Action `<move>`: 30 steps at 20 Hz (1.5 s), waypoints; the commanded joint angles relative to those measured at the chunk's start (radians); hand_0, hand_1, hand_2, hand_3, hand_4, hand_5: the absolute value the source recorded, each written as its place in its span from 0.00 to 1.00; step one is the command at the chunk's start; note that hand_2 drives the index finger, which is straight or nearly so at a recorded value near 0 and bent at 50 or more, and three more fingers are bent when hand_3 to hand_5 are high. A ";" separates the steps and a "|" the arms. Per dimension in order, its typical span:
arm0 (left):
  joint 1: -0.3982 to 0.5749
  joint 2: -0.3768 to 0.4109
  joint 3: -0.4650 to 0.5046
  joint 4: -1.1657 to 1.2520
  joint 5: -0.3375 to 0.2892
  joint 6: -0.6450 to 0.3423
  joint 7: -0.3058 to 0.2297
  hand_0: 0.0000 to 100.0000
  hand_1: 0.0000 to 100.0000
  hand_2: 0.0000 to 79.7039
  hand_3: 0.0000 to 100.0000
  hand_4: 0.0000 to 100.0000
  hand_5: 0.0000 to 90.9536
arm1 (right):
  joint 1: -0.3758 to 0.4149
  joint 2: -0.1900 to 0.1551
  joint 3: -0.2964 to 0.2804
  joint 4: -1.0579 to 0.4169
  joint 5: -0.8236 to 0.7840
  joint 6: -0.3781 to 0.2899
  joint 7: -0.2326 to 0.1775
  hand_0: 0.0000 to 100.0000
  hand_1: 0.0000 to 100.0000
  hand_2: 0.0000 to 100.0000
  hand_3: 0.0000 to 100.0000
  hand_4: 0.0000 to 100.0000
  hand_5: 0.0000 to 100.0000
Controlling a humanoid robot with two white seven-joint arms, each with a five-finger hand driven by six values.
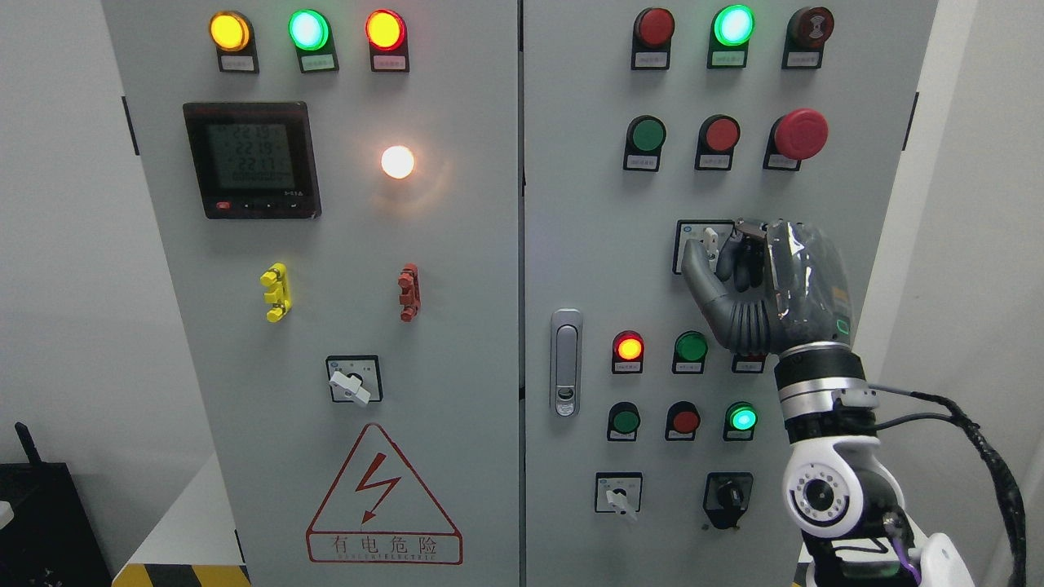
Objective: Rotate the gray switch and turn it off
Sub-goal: 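Open the right fingers to release the switch handle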
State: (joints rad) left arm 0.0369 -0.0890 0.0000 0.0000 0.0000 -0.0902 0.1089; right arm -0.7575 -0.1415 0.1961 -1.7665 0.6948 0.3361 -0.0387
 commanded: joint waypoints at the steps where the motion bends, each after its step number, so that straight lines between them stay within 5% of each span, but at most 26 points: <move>1: 0.000 0.000 0.032 0.023 -0.008 0.000 0.000 0.12 0.39 0.00 0.00 0.00 0.00 | 0.001 -0.010 -0.006 -0.027 0.002 0.001 -0.003 0.52 0.42 0.73 1.00 0.93 1.00; 10: 0.001 0.000 0.032 0.023 -0.008 0.000 0.000 0.12 0.39 0.00 0.00 0.00 0.00 | 0.013 -0.070 -0.023 -0.074 0.017 -0.014 -0.027 0.51 0.43 0.72 1.00 0.93 1.00; 16: 0.000 0.000 0.032 0.023 -0.008 0.000 0.000 0.12 0.39 0.00 0.00 0.00 0.00 | 0.102 -0.072 -0.093 -0.143 0.015 -0.198 -0.084 0.51 0.42 0.65 1.00 0.87 1.00; 19: 0.000 0.000 0.032 0.023 -0.008 0.000 0.000 0.12 0.39 0.00 0.00 0.00 0.00 | 0.142 -0.072 -0.116 -0.175 0.015 -0.268 -0.098 0.50 0.41 0.59 0.92 0.82 0.94; 22: 0.000 0.000 0.032 0.023 -0.008 0.000 0.000 0.12 0.39 0.00 0.00 0.00 0.00 | 0.188 -0.072 -0.136 -0.223 0.015 -0.308 -0.107 0.49 0.40 0.50 0.79 0.67 0.71; 26: 0.000 0.000 0.032 0.023 -0.008 0.000 0.000 0.12 0.39 0.00 0.00 0.00 0.00 | 0.247 -0.072 -0.142 -0.271 0.015 -0.357 -0.107 0.47 0.39 0.35 0.45 0.30 0.26; 30: 0.000 0.000 0.032 0.023 -0.008 0.000 0.000 0.12 0.39 0.00 0.00 0.00 0.00 | 0.251 -0.075 -0.155 -0.286 0.014 -0.377 -0.099 0.47 0.35 0.20 0.22 0.08 0.02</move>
State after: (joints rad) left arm 0.0371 -0.0890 0.0000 0.0000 0.0000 -0.0903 0.1097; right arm -0.5464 -0.2052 0.0884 -1.9588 0.7099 -0.0248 -0.1465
